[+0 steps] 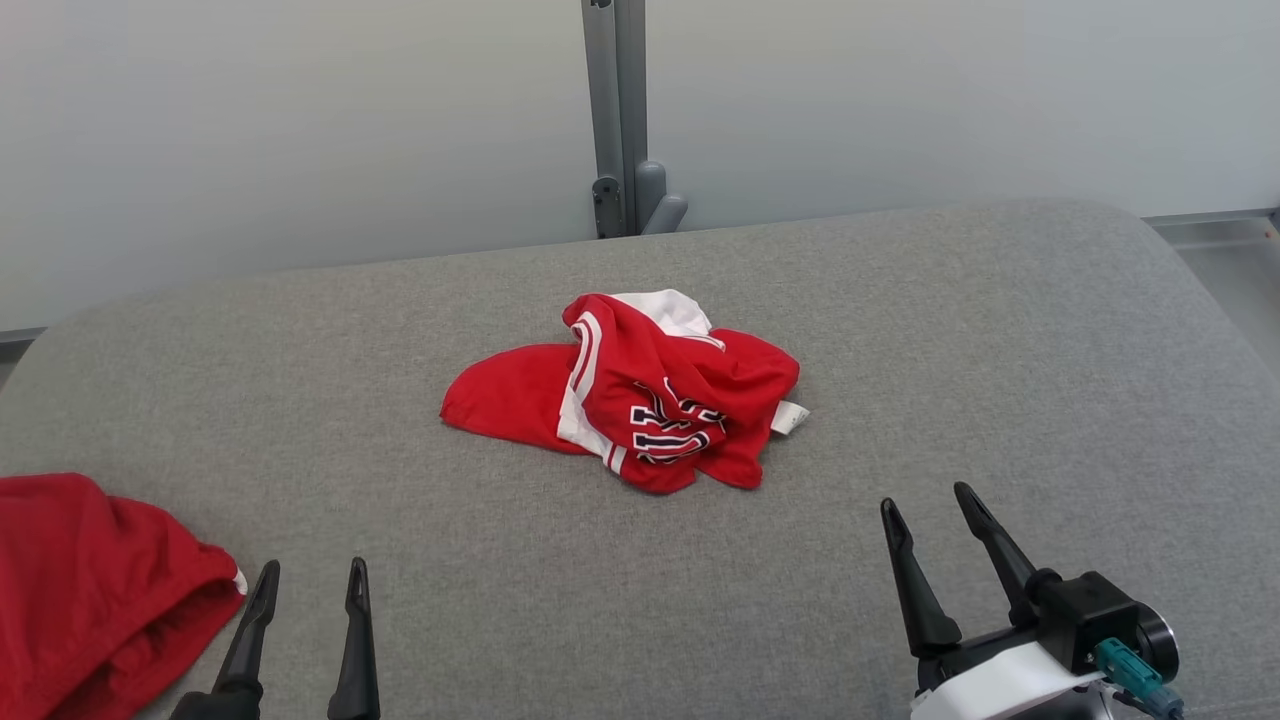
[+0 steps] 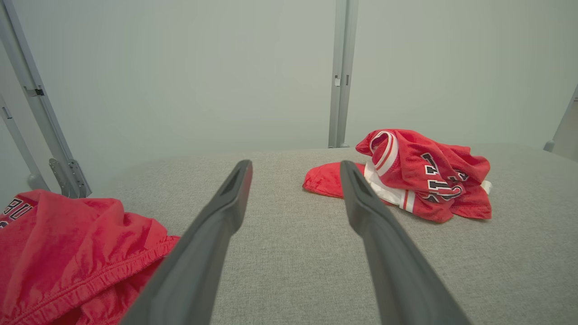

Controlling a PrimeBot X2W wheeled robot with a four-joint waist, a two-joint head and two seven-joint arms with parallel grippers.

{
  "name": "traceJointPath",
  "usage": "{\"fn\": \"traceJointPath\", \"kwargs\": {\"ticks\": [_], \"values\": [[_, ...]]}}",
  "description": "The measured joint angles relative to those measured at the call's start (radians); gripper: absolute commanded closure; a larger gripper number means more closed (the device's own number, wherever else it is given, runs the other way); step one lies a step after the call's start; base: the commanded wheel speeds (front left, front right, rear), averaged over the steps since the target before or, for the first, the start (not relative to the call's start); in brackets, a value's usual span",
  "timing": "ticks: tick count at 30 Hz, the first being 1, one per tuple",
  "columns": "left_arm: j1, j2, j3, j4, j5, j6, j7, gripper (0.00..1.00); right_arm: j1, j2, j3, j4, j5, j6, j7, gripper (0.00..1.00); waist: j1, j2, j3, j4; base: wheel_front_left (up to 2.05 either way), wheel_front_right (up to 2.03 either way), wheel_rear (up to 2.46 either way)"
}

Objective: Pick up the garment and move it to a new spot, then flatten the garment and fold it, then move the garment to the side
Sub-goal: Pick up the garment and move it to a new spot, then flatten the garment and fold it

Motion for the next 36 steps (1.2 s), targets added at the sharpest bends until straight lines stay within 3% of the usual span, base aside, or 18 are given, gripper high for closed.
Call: {"fn": "traceJointPath", "kwargs": {"ticks": [36], "values": [[-0.035, -0.003, -0.086, 0.039, -0.024, 0.022, 0.000, 0.00, 0.006, -0.005, 0.005, 0.007, 0.002, 0.000, 0.000, 0.00, 0.0000, 0.0000, 0.000, -0.004, 0.00, 0.00, 0.00]]}}
